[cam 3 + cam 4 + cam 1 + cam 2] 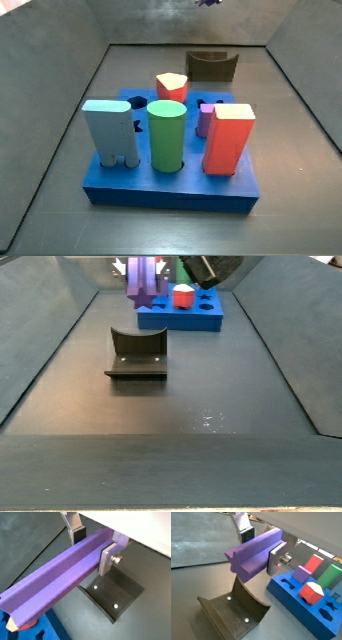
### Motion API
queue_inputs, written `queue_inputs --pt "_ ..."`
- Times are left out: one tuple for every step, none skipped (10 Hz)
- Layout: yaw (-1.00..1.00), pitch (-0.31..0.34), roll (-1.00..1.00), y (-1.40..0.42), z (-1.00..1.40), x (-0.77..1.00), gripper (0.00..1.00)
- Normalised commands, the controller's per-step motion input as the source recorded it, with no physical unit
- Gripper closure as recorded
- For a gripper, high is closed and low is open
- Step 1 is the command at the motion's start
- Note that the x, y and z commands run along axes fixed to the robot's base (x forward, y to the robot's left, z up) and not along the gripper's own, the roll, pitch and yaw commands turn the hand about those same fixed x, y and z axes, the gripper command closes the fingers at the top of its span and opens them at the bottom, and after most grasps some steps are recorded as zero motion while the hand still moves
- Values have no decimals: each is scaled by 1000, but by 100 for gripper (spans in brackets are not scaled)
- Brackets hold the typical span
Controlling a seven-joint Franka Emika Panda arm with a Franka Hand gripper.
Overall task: Pick up the star object. Move up. Place the star object on the fixture. Regrasp the star object. Move to above the board. Insert the star object.
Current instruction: Place the star object on the fixture.
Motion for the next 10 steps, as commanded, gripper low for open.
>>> queue_inputs --pt "-98 145 -109 36 -1 241 100" --pt "-89 134 -105 36 -3 201 100" --pt "-83 132 -107 34 3 170 100" --pt "-155 83 -1000 74 -1000 154 100" --pt "-155 75 -1000 78 -1000 148 100" --pt "-164 72 -1000 89 -1000 164 100" --pt "-171 81 -1000 87 -1000 192 100" --pt "-176 85 -1000 91 -1000 207 100" --pt "-195 77 -964 99 -1000 248 100" --pt "-186 65 -859 103 -1000 266 100"
